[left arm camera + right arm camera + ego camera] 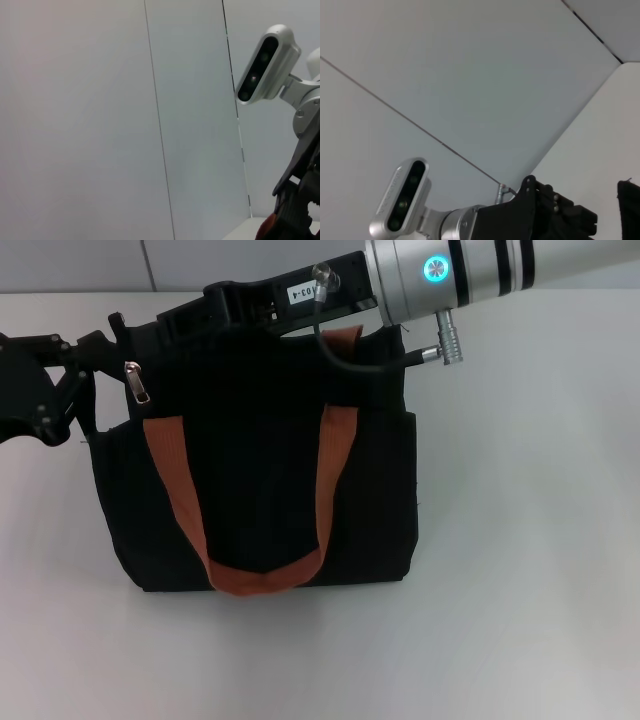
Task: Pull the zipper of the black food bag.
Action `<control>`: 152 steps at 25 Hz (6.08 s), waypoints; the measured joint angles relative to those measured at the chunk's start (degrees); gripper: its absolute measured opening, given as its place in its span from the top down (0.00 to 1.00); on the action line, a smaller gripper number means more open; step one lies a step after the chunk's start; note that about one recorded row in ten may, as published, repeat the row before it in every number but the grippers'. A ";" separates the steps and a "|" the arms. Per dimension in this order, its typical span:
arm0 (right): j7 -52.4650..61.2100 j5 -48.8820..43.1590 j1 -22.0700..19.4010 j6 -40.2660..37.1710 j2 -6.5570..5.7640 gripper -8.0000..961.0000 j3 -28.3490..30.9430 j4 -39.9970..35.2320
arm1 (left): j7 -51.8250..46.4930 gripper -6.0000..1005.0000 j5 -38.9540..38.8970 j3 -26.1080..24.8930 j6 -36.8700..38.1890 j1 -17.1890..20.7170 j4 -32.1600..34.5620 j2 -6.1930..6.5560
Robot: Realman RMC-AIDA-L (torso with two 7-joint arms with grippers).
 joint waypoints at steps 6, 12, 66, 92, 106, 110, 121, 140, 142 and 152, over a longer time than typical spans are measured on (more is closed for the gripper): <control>2.20 -0.02 0.70 1.53 0.14 0.69 -1.33 1.72 | 0.39 0.97 0.00 -0.05 -0.07 0.00 0.00 -0.04; 2.89 0.26 0.85 2.54 0.40 0.69 -1.50 3.12 | 0.50 0.97 -0.01 -0.05 -0.17 0.00 0.00 -0.04; 2.79 0.56 2.62 6.92 0.70 0.70 -6.16 3.91 | -1.04 0.97 -0.14 -0.59 -0.24 -2.92 0.08 -0.32; 1.49 0.16 -1.53 7.67 0.43 0.99 -8.06 -1.00 | -1.03 0.97 -0.19 -2.26 -0.24 -1.87 0.09 -0.10; 7.42 -6.50 -4.01 7.56 0.15 0.99 -8.81 -7.37 | -1.03 0.97 -0.71 -2.78 0.05 -1.35 0.09 -0.08; 12.38 -11.89 -6.63 6.44 0.16 0.99 -8.89 -13.38 | -1.08 0.97 -0.72 -2.78 0.03 -1.27 0.09 -0.08; 21.77 -22.15 -14.00 1.20 0.14 0.99 -8.29 -29.09 | -1.80 0.97 -0.73 -3.32 -0.03 -0.94 0.07 0.10; 18.81 -16.62 -20.89 -4.09 0.11 0.91 -0.37 -37.19 | -2.35 0.97 -0.91 -3.49 -0.18 -0.64 0.11 0.05; 14.52 -11.60 -22.22 -4.70 0.05 0.87 0.83 -36.28 | -2.36 0.97 -0.91 -3.47 -0.18 -0.63 0.10 -0.01; -22.81 11.32 -28.41 -19.10 -0.16 0.65 6.79 -19.35 | -4.35 0.97 -0.88 -3.54 0.06 -0.52 0.05 -0.11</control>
